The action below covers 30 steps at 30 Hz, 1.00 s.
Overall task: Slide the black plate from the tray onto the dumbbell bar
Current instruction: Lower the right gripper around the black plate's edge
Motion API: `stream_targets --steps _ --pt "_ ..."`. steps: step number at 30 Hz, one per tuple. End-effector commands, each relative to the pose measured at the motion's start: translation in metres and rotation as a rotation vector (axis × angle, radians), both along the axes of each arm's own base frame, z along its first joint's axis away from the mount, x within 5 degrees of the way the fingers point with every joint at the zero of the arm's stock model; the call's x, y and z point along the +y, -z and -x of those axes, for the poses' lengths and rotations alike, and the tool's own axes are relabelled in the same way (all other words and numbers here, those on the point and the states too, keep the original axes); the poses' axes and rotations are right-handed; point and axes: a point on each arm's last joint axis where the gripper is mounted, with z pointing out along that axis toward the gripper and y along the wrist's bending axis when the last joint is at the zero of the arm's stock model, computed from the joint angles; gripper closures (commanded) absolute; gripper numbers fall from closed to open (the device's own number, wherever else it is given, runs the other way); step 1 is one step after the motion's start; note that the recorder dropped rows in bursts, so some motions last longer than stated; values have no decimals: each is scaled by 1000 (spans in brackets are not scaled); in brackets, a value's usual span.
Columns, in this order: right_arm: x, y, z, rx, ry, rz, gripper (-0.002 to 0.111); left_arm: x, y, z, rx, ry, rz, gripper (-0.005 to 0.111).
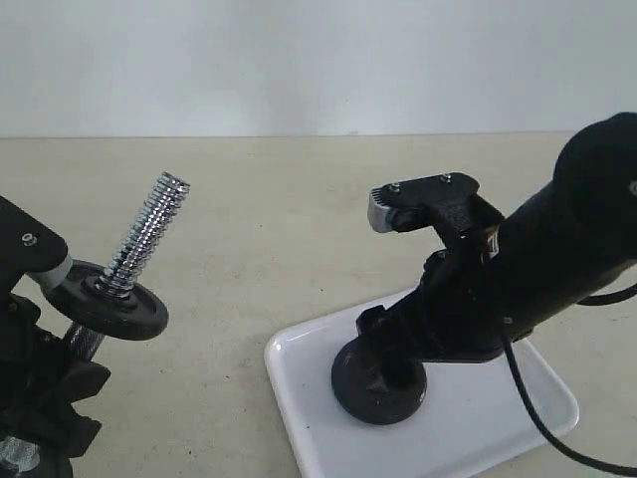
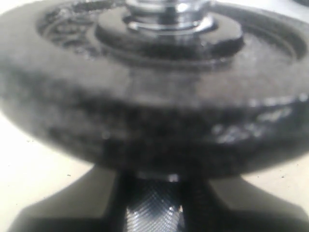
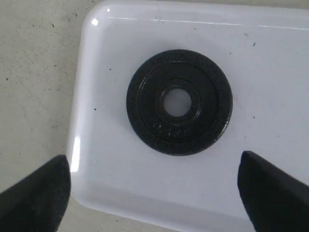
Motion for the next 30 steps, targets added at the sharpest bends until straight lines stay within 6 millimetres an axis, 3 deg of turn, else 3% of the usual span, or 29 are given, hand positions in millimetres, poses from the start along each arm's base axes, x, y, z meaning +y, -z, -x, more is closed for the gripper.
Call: stream_targets --steps 1,2,3,17,30 --pt "5 -2 -2 4 33 -53 14 -19 -46 -20 -388 34 290 102" --pt "7 0 -4 4 47 -67 5 -19 -46 -20 -388 34 290 102" --pt "8 1 -4 4 47 -65 3 -19 -46 -20 -388 34 290 102" --pt "18 48 -20 48 37 5 3 -19 -46 -20 -388 34 290 102" --pt "29 72 -37 79 -29 88 3 -20 -39 -22 -350 31 265 102"
